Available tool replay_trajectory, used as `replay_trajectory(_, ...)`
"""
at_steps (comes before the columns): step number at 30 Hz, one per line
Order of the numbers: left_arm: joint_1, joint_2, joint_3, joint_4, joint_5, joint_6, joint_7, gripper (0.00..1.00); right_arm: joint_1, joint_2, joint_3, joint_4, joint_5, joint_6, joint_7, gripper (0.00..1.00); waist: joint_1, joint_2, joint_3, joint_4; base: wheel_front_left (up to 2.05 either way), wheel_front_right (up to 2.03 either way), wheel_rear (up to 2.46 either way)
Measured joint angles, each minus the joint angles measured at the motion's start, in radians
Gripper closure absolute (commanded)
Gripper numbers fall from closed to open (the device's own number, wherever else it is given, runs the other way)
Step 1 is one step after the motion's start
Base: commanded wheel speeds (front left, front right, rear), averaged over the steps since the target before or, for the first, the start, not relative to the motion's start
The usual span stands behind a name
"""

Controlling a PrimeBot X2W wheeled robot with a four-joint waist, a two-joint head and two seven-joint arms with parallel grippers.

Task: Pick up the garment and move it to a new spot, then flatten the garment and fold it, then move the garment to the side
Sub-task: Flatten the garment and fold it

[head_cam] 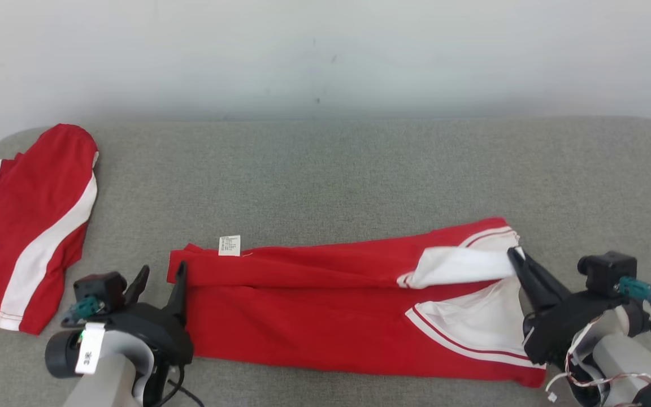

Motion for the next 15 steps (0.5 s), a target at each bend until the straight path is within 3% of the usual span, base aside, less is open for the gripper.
replay_trajectory(13,0.165,0.019,0.028,-0.207,0.001,0.051,0.000,0.00,0.078,0.004,0.006,-0.010,-0.007,0.000,0.000,1.00,0.0000,0.0000,-0.031,0.006,0.00,0.00,0.00)
replay_trajectory(14,0.179,0.019,0.028,-0.226,0.001,0.057,0.000,0.00,0.084,0.004,0.004,-0.009,-0.010,0.000,0.000,0.78,0.0001,0.0000,-0.032,0.006,0.00,0.00,0.00)
replay_trajectory(15,0.192,0.020,0.030,-0.246,0.002,0.059,0.000,0.00,0.088,0.004,0.003,-0.005,-0.013,-0.001,0.000,0.00,0.0001,0.0000,-0.033,0.006,0.00,0.00,0.00)
